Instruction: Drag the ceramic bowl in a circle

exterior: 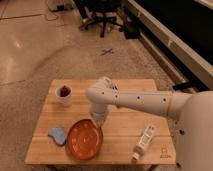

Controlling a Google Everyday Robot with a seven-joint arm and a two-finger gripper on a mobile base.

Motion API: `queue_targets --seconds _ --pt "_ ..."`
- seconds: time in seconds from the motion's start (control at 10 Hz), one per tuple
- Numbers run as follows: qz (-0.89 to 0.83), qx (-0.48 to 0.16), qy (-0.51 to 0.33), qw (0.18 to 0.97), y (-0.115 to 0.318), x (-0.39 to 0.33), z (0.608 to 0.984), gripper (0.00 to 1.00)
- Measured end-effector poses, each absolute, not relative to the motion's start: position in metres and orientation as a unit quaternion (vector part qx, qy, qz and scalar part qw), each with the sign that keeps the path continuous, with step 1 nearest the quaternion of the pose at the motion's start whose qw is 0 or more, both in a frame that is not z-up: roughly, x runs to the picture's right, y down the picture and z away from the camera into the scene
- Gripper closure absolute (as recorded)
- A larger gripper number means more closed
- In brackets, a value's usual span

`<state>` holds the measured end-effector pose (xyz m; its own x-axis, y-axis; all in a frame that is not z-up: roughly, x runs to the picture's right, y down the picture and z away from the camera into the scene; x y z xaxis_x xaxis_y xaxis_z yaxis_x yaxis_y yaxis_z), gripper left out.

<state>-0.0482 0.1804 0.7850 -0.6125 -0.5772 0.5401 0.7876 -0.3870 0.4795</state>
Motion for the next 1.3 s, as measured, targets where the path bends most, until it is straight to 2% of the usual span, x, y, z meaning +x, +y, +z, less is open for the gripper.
queue_targets --seconds 0.4,0.8,1.0,1.3 --pt "-0.820 -0.166 -0.314 0.448 0.130 -0.037 0.838 0.95" --pt "-0.806 -0.201 -0.270 0.487 0.090 0.021 0.869 0.95" --pt "-0.801 -0.213 -0.264 0.493 0.092 0.050 0.872 0.95" --pt "-0.790 -0.232 -0.272 0.497 0.120 0.105 0.864 0.95"
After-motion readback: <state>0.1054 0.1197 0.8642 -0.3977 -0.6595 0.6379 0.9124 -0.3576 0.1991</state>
